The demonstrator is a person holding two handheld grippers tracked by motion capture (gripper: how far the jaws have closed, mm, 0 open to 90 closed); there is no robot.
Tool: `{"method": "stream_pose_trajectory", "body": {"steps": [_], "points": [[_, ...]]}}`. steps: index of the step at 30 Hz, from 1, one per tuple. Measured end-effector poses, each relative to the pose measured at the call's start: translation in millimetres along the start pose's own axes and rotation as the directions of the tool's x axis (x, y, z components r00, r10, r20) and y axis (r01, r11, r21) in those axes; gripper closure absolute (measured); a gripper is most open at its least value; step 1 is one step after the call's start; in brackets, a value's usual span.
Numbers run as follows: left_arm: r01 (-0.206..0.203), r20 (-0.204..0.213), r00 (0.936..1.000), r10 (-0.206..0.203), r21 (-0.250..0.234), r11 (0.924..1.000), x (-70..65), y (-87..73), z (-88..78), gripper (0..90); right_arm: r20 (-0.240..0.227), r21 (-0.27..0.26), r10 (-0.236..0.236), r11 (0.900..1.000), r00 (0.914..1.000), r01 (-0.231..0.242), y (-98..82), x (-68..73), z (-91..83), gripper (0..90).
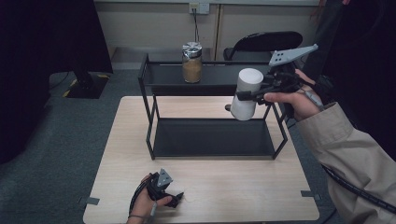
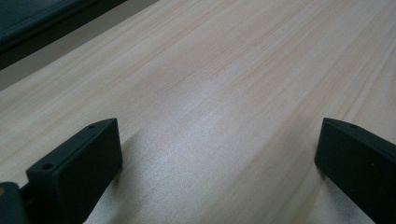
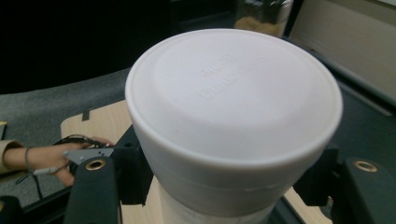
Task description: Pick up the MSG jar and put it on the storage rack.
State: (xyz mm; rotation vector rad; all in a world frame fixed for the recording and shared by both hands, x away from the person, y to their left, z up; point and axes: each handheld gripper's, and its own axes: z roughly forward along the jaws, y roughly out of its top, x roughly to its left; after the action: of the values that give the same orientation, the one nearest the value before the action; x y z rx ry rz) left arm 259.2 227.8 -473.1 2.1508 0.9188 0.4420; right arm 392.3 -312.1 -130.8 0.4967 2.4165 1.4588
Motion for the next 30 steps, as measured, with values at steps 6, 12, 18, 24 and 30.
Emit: {"method": "stream_pose_trajectory", "body": {"steps": [6,12,18,24,30], "points": [[0.001,-0.001,1.0000,-0.001,0.000,1.0000,-0.2,0.1,0.0,0.0,0.041,-0.023,0.030,0.999,0.9987,-0.029,13.7,-8.1,-7.7,35.1],[0.003,-0.001,1.0000,-0.003,-0.001,1.0000,-0.4,0.0,0.2,0.0,0.102,-0.017,0.041,0.999,0.9939,-0.039,31.3,-10.4,-9.7,35.1],[0.002,-0.001,1.0000,-0.002,0.000,1.0000,-0.4,0.1,0.1,0.0,0.142,-0.014,0.049,0.999,0.9887,-0.048,45.9,-12.9,-5.5,35.1],[0.003,-0.001,1.0000,-0.003,0.000,1.0000,-0.4,0.1,0.1,0.0,0.170,-0.027,0.072,0.997,0.9828,-0.068,51.5,-16.6,4.6,35.1],[0.003,-0.001,1.0000,-0.003,0.000,1.0000,-0.4,0.1,0.1,0.0,0.207,-0.019,0.076,0.997,0.9753,-0.074,58.8,-20.8,20.6,35.1]]}}
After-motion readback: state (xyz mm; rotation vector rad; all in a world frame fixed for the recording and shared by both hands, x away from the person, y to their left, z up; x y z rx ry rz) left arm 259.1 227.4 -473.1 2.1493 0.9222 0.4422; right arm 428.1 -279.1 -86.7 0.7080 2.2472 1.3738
